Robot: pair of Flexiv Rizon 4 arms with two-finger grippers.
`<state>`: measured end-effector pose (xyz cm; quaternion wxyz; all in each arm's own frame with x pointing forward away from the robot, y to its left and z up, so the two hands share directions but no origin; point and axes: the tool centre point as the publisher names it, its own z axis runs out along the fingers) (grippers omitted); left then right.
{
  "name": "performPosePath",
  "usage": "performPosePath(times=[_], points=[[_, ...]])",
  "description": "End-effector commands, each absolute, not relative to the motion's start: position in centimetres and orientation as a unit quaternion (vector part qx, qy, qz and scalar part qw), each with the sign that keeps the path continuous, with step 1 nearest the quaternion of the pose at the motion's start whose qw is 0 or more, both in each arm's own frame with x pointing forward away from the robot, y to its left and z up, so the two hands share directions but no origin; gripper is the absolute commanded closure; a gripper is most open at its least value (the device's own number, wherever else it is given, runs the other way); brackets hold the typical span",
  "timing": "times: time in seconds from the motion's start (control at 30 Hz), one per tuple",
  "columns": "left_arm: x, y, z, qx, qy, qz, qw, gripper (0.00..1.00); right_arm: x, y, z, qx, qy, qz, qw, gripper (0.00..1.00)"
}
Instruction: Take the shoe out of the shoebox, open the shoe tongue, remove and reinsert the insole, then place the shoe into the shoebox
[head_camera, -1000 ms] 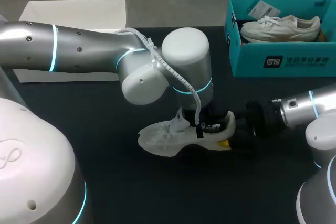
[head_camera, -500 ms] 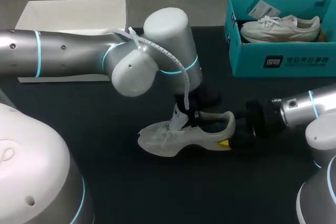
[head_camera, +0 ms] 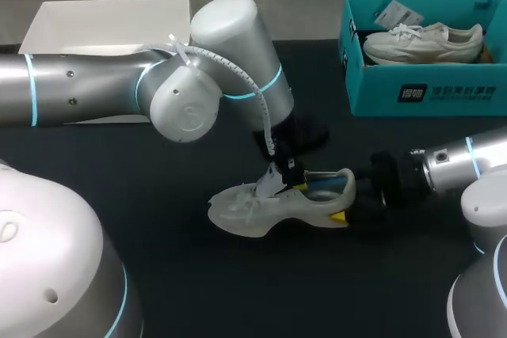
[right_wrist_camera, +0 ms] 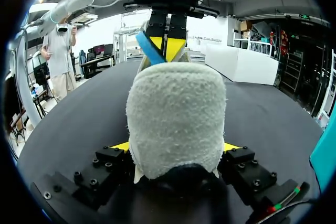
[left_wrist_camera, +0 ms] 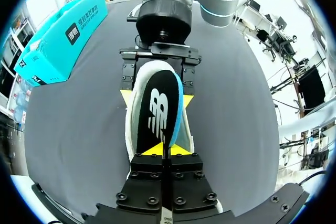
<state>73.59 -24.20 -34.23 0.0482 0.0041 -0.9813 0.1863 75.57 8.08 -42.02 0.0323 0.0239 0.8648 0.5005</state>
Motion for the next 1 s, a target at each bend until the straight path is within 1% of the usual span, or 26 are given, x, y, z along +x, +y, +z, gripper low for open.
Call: performPosePath(times=[0.03,0.57,1.0], points=[[73.4,-23.2,-32.9,0.004,-0.978,0.201,0.052,1.00,75.4,8.2,-42.0,0.025,0.866,0.499,0.033,1.00],[74.0,-24.0,-30.2,0.000,-0.961,0.256,0.109,1.00,75.4,8.2,-42.0,0.025,0.866,0.499,0.033,1.00],[72.9,-25.3,-31.9,-0.006,-0.962,0.248,0.112,1.00,75.4,8.2,-42.0,0.025,0.866,0.499,0.033,1.00]])
